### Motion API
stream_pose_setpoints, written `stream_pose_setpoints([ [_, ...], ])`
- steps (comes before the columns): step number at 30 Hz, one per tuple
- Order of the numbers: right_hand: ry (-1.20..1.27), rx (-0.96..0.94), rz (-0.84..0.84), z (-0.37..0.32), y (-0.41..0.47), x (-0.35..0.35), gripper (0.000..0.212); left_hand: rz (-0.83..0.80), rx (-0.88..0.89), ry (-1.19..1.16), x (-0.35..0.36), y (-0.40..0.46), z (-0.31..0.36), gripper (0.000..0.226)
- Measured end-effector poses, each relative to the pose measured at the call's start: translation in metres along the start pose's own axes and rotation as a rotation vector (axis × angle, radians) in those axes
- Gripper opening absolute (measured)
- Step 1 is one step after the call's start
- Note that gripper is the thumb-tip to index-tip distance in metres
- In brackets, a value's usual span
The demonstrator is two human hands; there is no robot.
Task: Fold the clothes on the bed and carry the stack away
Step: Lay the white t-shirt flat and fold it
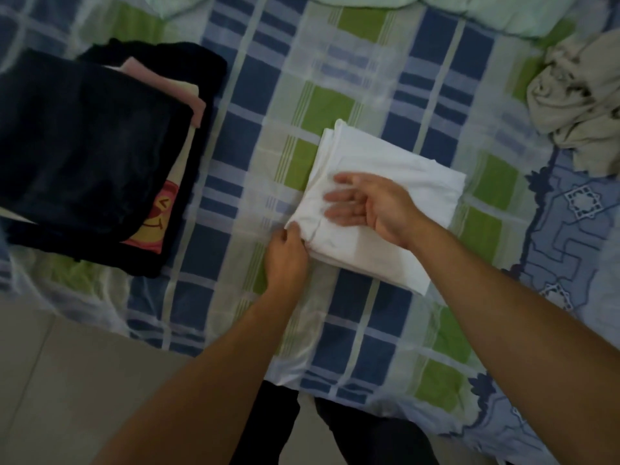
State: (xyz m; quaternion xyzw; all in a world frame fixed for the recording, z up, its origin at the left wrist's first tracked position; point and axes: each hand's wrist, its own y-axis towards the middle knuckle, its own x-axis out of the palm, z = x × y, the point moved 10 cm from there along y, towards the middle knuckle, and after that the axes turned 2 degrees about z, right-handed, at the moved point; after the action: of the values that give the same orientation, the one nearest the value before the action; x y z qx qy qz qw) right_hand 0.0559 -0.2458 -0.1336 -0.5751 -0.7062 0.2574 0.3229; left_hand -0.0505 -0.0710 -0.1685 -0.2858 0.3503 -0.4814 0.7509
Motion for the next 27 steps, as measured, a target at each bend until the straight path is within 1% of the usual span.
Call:
stream_pose_setpoints([
  [1, -0.063, 0.008, -0.030, 0.007, -0.005, 0.004, 0.031, 0.015, -0.014, -0.005, -0.004, 0.002, -0.001, 0.036],
  [2, -0.107, -0.013, -0.006, 0.010, -0.009, 0.002, 0.028, 0.045, 0.006, 0.039, -0.009, 0.002, 0.000, 0.030],
  [3, -0.130, -0.057, 0.070, 0.011, -0.014, -0.006, 0.025, 0.085, 0.044, 0.095, -0.015, 0.001, 0.005, 0.021],
  [5, -0.159, -0.151, 0.330, 0.014, -0.029, -0.043, 0.019, 0.177, 0.157, 0.180, -0.026, -0.004, 0.022, 0.011],
  [6, -0.194, -0.190, 0.485, 0.017, -0.041, -0.067, 0.016, 0.205, 0.220, 0.212, -0.028, -0.006, 0.032, 0.013],
  [7, -0.262, -0.221, 0.639, 0.021, -0.056, -0.092, 0.014, 0.209, 0.277, 0.246, -0.026, -0.006, 0.043, 0.023],
  [8, -0.347, -0.233, 0.777, 0.027, -0.073, -0.116, 0.011, 0.191, 0.315, 0.286, -0.020, -0.003, 0.052, 0.037],
  [9, -0.410, -0.222, 0.889, 0.035, -0.088, -0.137, 0.010, 0.159, 0.340, 0.323, -0.012, 0.001, 0.061, 0.051],
  [10, -0.429, -0.191, 0.970, 0.046, -0.101, -0.155, 0.011, 0.119, 0.357, 0.365, -0.003, 0.007, 0.070, 0.061],
  [11, -0.413, -0.138, 1.010, 0.059, -0.110, -0.171, 0.014, 0.077, 0.370, 0.412, 0.006, 0.014, 0.078, 0.068],
  [13, -0.363, -0.011, 0.988, 0.085, -0.113, -0.189, 0.028, -0.009, 0.350, 0.511, 0.019, 0.030, 0.087, 0.078],
  [15, -0.235, 0.055, 0.879, 0.103, -0.102, -0.192, 0.039, -0.129, 0.270, 0.548, 0.032, 0.045, 0.085, 0.082],
  [17, -0.055, 0.091, 0.748, 0.113, -0.087, -0.183, 0.038, -0.262, 0.183, 0.492, 0.045, 0.054, 0.075, 0.077],
  [20, 0.072, 0.086, 0.598, 0.120, -0.066, -0.168, 0.032, -0.403, 0.096, 0.367, 0.056, 0.052, 0.056, 0.069],
  [23, 0.101, 0.049, 0.568, 0.126, -0.066, -0.162, 0.026, -0.447, 0.047, 0.277, 0.055, 0.047, 0.039, 0.061],
  [25, 0.049, 0.020, 0.585, 0.127, -0.078, -0.161, 0.022, -0.448, 0.022, 0.244, 0.047, 0.039, 0.028, 0.057],
  [27, -0.013, -0.011, 0.594, 0.126, -0.099, -0.155, 0.013, -0.420, -0.026, 0.205, 0.033, 0.025, 0.015, 0.047],
])
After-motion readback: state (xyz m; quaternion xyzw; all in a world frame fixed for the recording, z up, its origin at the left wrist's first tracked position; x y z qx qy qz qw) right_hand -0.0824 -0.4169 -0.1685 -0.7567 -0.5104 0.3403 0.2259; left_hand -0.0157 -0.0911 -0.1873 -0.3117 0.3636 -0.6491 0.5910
